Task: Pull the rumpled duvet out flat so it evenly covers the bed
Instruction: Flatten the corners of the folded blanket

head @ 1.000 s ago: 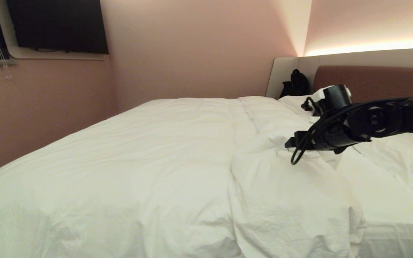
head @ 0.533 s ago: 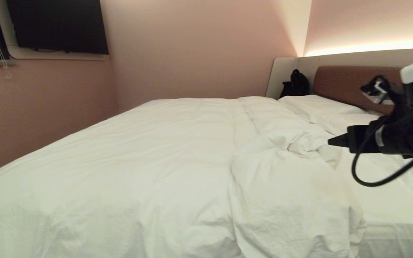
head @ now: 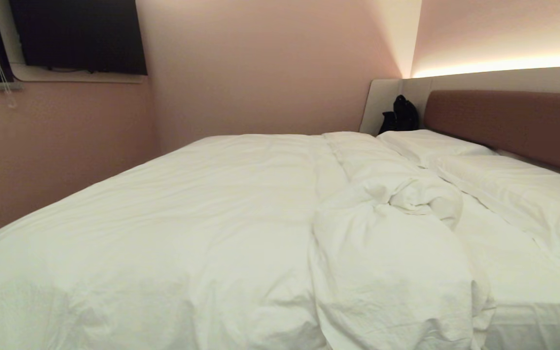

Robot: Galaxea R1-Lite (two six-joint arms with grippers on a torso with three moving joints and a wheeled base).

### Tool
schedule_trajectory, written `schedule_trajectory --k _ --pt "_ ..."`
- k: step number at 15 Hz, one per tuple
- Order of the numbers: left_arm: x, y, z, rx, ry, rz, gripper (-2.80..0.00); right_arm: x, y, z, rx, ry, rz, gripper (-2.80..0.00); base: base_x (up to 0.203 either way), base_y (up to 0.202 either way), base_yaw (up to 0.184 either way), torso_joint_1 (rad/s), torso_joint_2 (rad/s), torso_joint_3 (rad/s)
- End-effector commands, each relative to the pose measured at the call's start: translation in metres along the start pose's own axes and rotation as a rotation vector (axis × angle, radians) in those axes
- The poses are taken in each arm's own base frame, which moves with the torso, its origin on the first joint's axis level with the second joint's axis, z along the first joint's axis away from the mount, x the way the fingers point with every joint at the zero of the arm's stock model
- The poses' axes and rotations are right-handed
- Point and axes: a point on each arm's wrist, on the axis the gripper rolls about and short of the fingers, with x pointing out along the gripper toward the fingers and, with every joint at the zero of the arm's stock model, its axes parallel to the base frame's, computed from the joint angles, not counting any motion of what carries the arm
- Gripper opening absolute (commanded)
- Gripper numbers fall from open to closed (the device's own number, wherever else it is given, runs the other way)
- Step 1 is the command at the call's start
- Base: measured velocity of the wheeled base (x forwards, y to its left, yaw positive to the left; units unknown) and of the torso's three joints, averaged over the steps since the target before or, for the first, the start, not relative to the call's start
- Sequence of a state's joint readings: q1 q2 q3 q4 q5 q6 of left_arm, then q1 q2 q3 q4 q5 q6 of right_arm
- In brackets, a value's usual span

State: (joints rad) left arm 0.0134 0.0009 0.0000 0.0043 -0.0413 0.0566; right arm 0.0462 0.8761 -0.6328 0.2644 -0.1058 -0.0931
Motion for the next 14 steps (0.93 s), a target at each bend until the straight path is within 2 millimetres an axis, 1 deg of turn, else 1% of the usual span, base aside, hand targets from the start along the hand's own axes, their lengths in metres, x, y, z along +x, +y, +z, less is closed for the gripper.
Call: schedule_trajectory --k 1,3,5,6,8,10,12,14 --pt "0.0 0.0 0.0 0.0 0.001 0.0 -2.8 -0.006 0.001 -0.034 -0.12 0.023 0.002 -2.8 0.0 0.0 0.0 0.0 0.0 0.0" --pt "0.0 0.0 0.0 0.0 0.001 0.0 -2.8 0.005 0.004 -0.058 -0.127 0.126 0.008 -2.8 0.0 0.0 0.0 0.0 0.0 0.0" --pt "0.0 0.0 0.0 0.0 0.001 0.0 -2.8 0.015 0.006 -0.066 -0.127 0.205 0.017 -2.8 0.0 0.0 0.0 0.0 0.0 0.0" --pt "0.0 0.0 0.0 0.0 0.001 0.0 -2.8 0.019 0.006 -0.066 -0.127 0.226 0.02 -2.8 0.0 0.0 0.0 0.0 0.0 0.0" --pt "0.0 0.0 0.0 0.0 0.001 0.0 -2.8 0.038 0.007 -0.064 -0.122 0.326 0.033 -2.8 0.0 0.0 0.0 0.0 0.0 0.0" --pt "0.0 0.0 0.0 0.0 0.001 0.0 -2.8 0.066 0.007 -0.058 -0.104 0.388 0.03 -2.8 0.0 0.0 0.0 0.0 0.0 0.0" --pt "0.0 0.0 0.0 0.0 0.001 0.0 -2.8 0.094 0.005 -0.054 -0.086 0.413 0.017 -2.8 0.0 0.0 0.0 0.0 0.0 0.0" --pt "0.0 0.0 0.0 0.0 0.001 0.0 -2.8 0.122 0.003 -0.055 -0.068 0.447 0.006 -2.8 0.0 0.0 0.0 0.0 0.0 0.0"
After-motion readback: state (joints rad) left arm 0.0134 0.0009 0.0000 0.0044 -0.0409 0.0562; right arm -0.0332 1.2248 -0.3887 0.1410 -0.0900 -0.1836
